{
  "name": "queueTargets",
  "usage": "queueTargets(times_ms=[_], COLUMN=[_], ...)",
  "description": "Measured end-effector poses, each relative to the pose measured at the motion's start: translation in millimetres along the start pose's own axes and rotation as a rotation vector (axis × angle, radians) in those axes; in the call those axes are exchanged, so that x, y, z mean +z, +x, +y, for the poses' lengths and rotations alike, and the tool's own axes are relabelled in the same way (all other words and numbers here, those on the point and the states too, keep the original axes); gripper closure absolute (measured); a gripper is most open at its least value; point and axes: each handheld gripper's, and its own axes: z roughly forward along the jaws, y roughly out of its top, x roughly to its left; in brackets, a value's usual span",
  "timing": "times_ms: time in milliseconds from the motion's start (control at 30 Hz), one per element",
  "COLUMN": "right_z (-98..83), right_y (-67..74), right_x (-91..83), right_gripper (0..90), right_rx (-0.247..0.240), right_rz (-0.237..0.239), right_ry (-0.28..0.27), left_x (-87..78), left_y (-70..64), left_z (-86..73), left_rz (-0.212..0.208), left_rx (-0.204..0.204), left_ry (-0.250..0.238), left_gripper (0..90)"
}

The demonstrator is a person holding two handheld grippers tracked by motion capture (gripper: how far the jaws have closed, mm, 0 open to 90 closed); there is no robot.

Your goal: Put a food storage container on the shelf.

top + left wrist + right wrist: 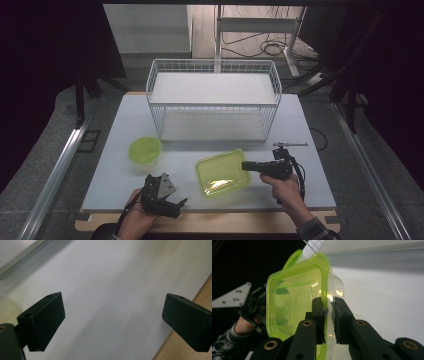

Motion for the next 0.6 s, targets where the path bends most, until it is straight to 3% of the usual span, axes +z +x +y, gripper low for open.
queueTargets(times_ms=[600], right_z=[33.6], right_y=[13.4], right_x=[-12.3], right_gripper=[80.0], right_rx=[-0.041], right_rz=[0.002], right_ry=[-0.074], left_x=[0.3], left_y=[-0.7], left_z=[-0.4], left_rz=[0.002], left_rx=[0.001], left_ry=[-0.003], left_gripper=[4.4])
